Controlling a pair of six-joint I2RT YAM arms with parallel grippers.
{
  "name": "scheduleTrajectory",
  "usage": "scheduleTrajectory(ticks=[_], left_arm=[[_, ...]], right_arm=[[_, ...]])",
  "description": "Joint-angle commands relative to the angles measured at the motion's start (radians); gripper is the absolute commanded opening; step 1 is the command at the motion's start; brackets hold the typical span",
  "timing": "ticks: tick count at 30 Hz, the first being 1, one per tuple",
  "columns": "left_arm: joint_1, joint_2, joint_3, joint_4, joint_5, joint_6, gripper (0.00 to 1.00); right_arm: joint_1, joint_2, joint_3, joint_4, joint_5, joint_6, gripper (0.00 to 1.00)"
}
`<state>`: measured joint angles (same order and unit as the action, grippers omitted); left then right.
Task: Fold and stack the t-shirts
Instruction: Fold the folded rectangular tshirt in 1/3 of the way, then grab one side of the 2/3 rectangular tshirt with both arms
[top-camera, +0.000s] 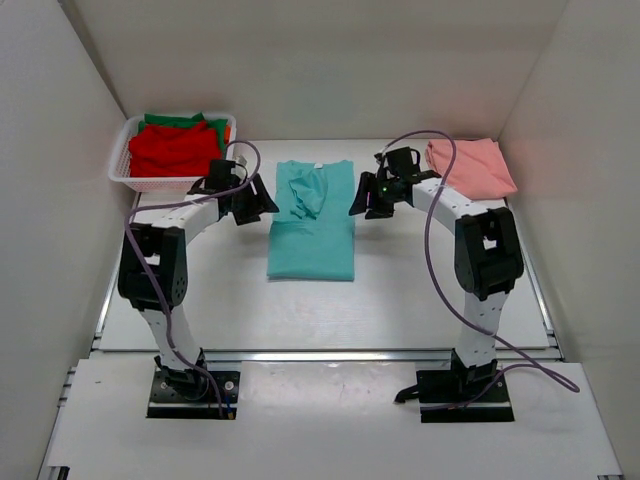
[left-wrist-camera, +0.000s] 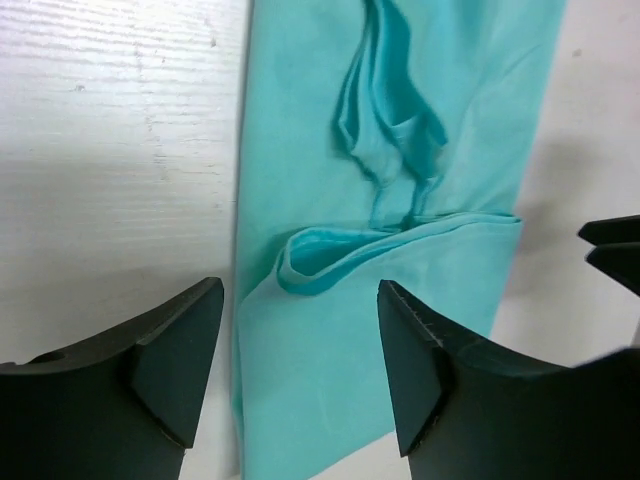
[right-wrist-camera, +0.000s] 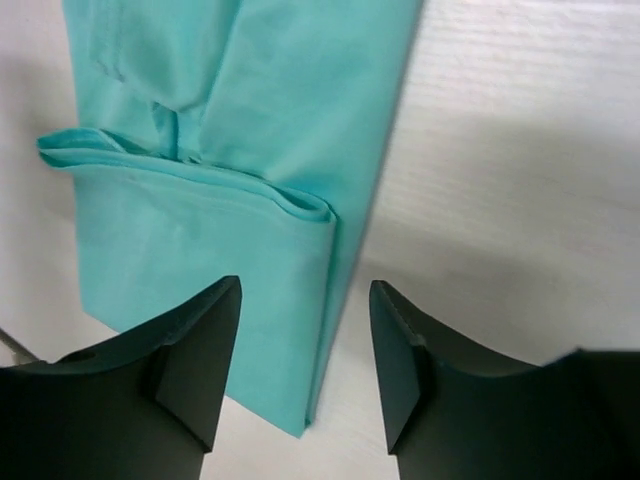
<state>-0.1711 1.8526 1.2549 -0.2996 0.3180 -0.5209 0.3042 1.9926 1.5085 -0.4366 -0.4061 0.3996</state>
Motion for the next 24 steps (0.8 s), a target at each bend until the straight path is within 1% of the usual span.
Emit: scheduleTrajectory(ticks=[1, 2, 3, 4, 5, 6, 8, 9, 10, 11, 12, 14, 15, 16, 17, 18, 21, 24], left_arm=[[-0.013, -0.099, -0.052, 0.059, 0.065, 0.001, 0.73], [-0.016, -0.124, -0.073, 0.050, 0.067, 0.010, 0.72], [-0.028, -0.156, -0.124, 0.042, 0.072, 0.018, 0.67], [-0.037, -0.170, -0.187, 0.046, 0.064, 0.022, 0.67], [-0.044, -0.208, -0.256, 0.051, 0.056, 0.019, 0.67], [-0.066, -0.251, -0.294, 0.065, 0.029, 0.018, 0.69], [-0.112, -0.314, -0.423, 0.073, -0.034, 0.013, 0.72], [-0.126, -0.355, -0.454, 0.079, -0.093, -0.007, 0.73], [-0.148, -0.378, -0.519, 0.103, -0.121, -0.037, 0.73], [-0.153, -0.432, -0.590, 0.123, -0.173, -0.057, 0.73], [-0.171, -0.484, -0.627, 0.167, -0.210, -0.098, 0.70], [-0.192, -0.549, -0.716, 0.235, -0.269, -0.165, 0.68], [-0.197, -0.584, -0.723, 0.246, -0.308, -0.188, 0.66], [-0.209, -0.605, -0.741, 0.264, -0.310, -0.211, 0.67], [-0.211, -0.599, -0.739, 0.283, -0.345, -0.212, 0.69], [-0.217, -0.599, -0.733, 0.290, -0.353, -0.226, 0.69], [-0.217, -0.544, -0.709, 0.335, -0.343, -0.229, 0.68], [-0.219, -0.462, -0.670, 0.359, -0.321, -0.235, 0.66]], right_arm=[[0.001, -0.138, -0.077, 0.068, 0.082, 0.022, 0.52], [0.009, -0.156, -0.137, 0.078, 0.085, 0.031, 0.52], [0.016, -0.188, -0.204, 0.096, 0.093, 0.047, 0.53], [0.022, -0.239, -0.243, 0.104, 0.098, 0.059, 0.53], [0.038, -0.279, -0.317, 0.128, 0.111, 0.083, 0.53], [0.059, -0.303, -0.399, 0.151, 0.125, 0.115, 0.53], [0.096, -0.400, -0.543, 0.202, 0.179, 0.180, 0.53], [0.122, -0.428, -0.582, 0.244, 0.226, 0.224, 0.53], [0.139, -0.480, -0.666, 0.268, 0.243, 0.254, 0.53], [0.177, -0.532, -0.704, 0.326, 0.277, 0.299, 0.52], [0.200, -0.549, -0.770, 0.367, 0.308, 0.342, 0.51], [0.237, -0.572, -0.813, 0.401, 0.340, 0.389, 0.51], [0.249, -0.566, -0.815, 0.412, 0.339, 0.409, 0.51], [0.257, -0.551, -0.823, 0.417, 0.331, 0.427, 0.51], [0.262, -0.540, -0.830, 0.430, 0.319, 0.433, 0.51], [0.262, -0.522, -0.838, 0.482, 0.300, 0.455, 0.51], [0.271, -0.468, -0.840, 0.524, 0.282, 0.481, 0.53], [0.277, -0.419, -0.829, 0.558, 0.267, 0.496, 0.52]])
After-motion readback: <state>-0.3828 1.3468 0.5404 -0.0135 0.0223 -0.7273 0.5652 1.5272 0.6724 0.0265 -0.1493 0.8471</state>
